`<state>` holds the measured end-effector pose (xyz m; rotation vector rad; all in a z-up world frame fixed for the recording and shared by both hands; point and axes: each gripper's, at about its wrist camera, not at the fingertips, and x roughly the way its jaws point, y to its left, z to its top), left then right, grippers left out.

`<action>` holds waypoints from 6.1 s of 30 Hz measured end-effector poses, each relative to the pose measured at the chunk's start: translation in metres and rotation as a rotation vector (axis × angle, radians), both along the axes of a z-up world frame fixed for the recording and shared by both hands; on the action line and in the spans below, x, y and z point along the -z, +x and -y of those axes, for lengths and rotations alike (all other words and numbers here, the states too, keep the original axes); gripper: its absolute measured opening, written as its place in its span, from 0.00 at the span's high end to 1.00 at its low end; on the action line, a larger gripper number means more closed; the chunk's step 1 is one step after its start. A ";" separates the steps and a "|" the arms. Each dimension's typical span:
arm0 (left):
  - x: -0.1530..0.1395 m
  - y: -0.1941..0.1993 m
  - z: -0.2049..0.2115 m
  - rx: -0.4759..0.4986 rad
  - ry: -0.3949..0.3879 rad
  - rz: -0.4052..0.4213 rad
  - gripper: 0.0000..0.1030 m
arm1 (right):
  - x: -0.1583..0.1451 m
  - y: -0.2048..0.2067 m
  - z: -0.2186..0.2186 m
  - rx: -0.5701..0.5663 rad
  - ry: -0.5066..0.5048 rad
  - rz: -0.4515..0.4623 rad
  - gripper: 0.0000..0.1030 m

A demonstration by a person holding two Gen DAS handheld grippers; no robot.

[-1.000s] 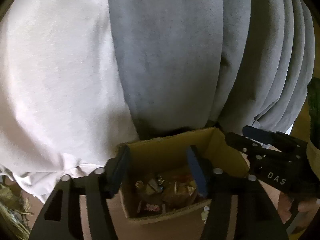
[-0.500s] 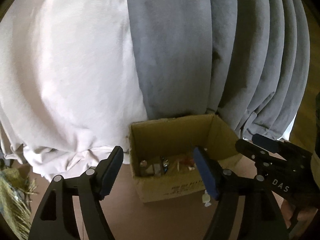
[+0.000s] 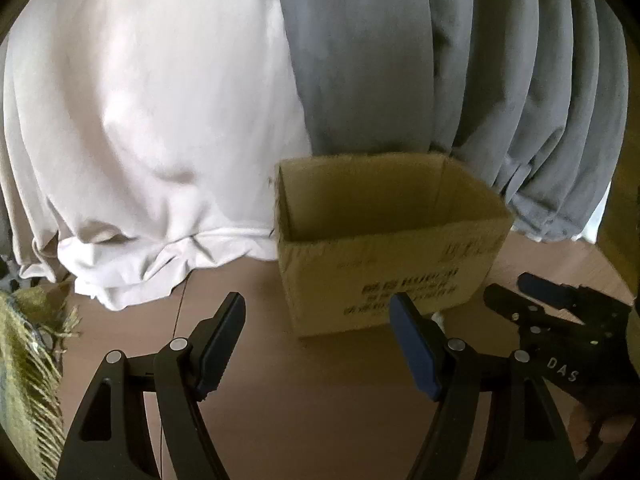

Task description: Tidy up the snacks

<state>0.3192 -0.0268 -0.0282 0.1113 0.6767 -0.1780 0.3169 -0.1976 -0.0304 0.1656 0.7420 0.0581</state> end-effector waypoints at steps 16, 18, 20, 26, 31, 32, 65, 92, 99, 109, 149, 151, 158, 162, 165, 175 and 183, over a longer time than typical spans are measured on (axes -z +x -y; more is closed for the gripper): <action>0.065 0.015 0.013 -0.009 0.057 -0.097 0.28 | 0.067 0.018 0.000 0.025 -0.014 -0.125 0.53; 0.071 0.017 0.015 -0.007 0.052 -0.110 0.28 | 0.075 0.023 0.000 0.024 -0.001 -0.141 0.54; 0.076 0.020 0.016 -0.010 0.049 -0.122 0.28 | 0.080 0.027 -0.001 0.023 0.008 -0.153 0.59; 0.085 0.026 0.019 -0.008 0.043 -0.133 0.28 | 0.095 0.041 -0.004 0.037 0.005 -0.181 0.67; 0.088 0.031 0.017 -0.011 0.031 -0.144 0.28 | 0.107 0.047 -0.003 0.057 -0.002 -0.208 0.68; 0.090 0.032 0.017 -0.012 0.030 -0.145 0.28 | 0.108 0.047 -0.004 0.057 -0.005 -0.211 0.68; 0.029 -0.013 0.002 -0.007 -0.057 -0.024 0.29 | 0.035 -0.004 -0.013 -0.005 -0.017 -0.062 0.79; -0.063 -0.023 -0.005 -0.013 -0.051 0.214 0.28 | -0.064 -0.015 -0.015 -0.042 -0.018 0.211 0.79; -0.076 -0.004 -0.002 -0.025 -0.029 0.263 0.21 | -0.083 0.007 -0.013 -0.046 -0.048 0.264 0.79; -0.079 0.030 0.000 -0.032 -0.010 0.258 0.16 | -0.084 0.059 -0.003 -0.046 -0.070 0.234 0.79; -0.103 -0.133 -0.011 -0.055 -0.015 0.314 0.00 | -0.120 -0.106 0.007 0.060 -0.116 0.218 0.31; -0.102 -0.141 -0.012 -0.059 -0.019 0.308 0.00 | -0.123 -0.119 0.008 0.070 -0.107 0.222 0.31; -0.100 -0.171 -0.012 -0.051 -0.042 0.289 0.00 | -0.128 -0.156 0.008 0.075 -0.102 0.231 0.31; -0.101 -0.185 -0.012 -0.051 -0.040 0.295 0.00 | -0.128 -0.170 0.008 0.070 -0.106 0.231 0.31; -0.102 -0.194 -0.010 -0.047 -0.036 0.301 0.00 | -0.128 -0.179 0.009 0.066 -0.104 0.229 0.31; -0.104 -0.213 -0.003 -0.045 -0.028 0.326 0.00 | -0.128 -0.197 0.015 0.060 -0.089 0.218 0.31; -0.108 -0.219 0.003 -0.038 -0.033 0.332 0.00 | -0.130 -0.203 0.018 0.058 -0.083 0.225 0.31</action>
